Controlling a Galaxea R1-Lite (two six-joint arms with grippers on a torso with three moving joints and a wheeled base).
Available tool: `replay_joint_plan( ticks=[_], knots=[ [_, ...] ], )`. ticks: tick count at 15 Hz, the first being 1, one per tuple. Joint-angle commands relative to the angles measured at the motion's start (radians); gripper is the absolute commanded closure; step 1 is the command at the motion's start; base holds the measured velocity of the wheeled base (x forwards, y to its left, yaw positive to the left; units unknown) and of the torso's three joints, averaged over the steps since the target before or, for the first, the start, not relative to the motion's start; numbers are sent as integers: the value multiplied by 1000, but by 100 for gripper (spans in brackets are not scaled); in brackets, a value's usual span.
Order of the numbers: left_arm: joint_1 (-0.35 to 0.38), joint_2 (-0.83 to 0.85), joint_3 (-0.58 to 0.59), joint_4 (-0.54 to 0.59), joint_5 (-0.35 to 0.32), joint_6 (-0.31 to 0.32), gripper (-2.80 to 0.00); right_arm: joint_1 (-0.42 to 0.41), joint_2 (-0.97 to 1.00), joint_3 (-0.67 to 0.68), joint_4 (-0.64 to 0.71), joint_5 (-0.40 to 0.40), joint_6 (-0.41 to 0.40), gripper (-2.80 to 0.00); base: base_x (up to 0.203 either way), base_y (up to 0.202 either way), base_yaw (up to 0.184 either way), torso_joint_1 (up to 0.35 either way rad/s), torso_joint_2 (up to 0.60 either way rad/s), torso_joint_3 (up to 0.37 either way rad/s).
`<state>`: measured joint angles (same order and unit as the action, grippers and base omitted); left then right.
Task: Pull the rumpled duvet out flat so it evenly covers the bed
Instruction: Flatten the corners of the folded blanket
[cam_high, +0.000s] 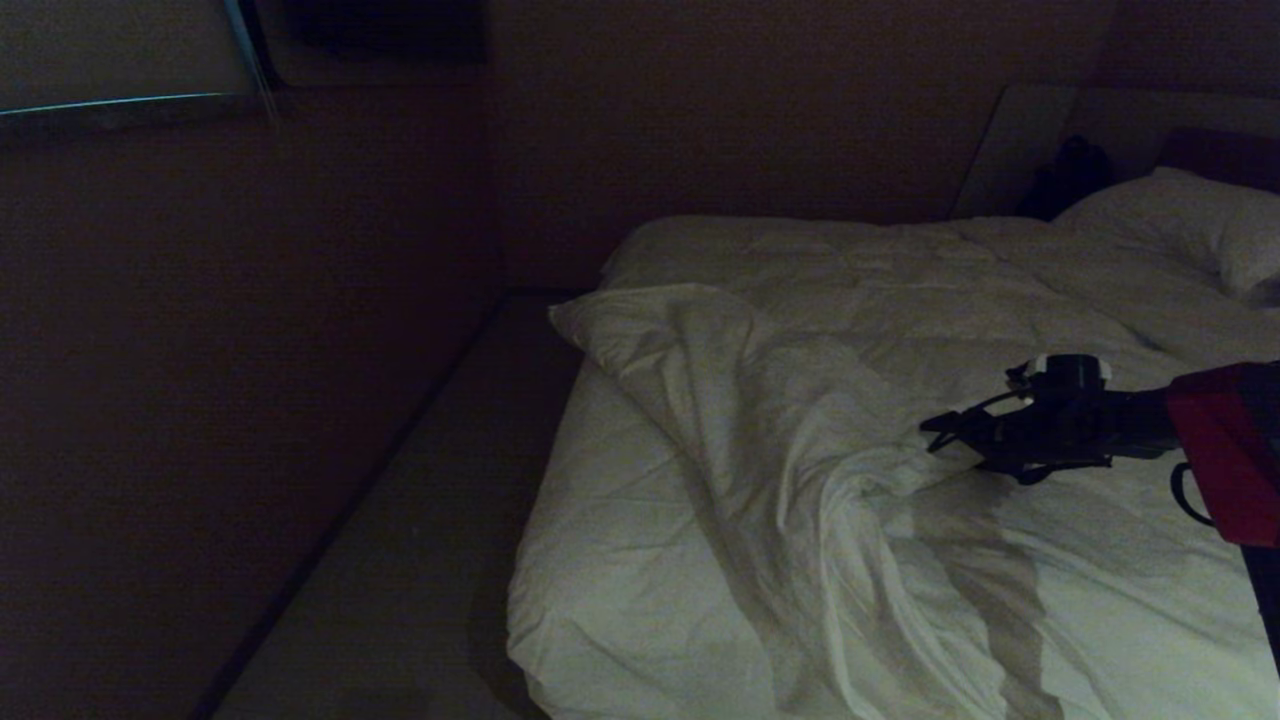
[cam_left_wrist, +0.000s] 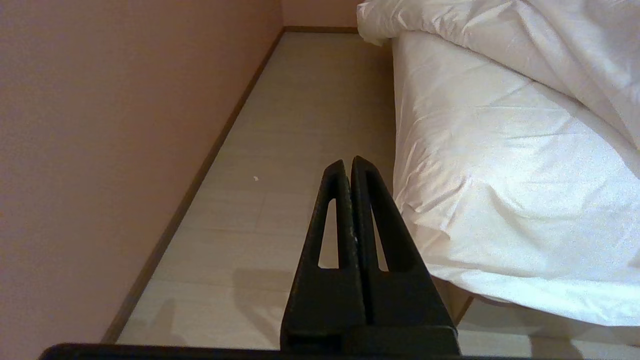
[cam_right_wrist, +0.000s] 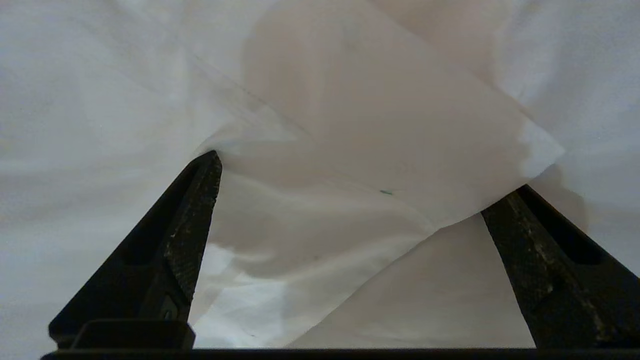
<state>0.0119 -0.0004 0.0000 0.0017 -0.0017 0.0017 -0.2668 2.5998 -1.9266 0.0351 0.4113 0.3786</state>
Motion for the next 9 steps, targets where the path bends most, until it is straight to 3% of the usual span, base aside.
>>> replay_joint_plan(
  ticks=[1, 6, 9],
  knots=[
    [0, 0, 0, 0, 0, 0, 0, 9, 3, 0, -1, 24, 23, -280, 0, 0, 0, 0, 0, 0],
    [0, 0, 0, 0, 0, 0, 0, 21, 2, 0, -1, 24, 34, -280, 0, 0, 0, 0, 0, 0],
    [0, 0, 0, 0, 0, 0, 0, 23, -3, 0, -60, 24, 110, -280, 0, 0, 0, 0, 0, 0]
  ],
)
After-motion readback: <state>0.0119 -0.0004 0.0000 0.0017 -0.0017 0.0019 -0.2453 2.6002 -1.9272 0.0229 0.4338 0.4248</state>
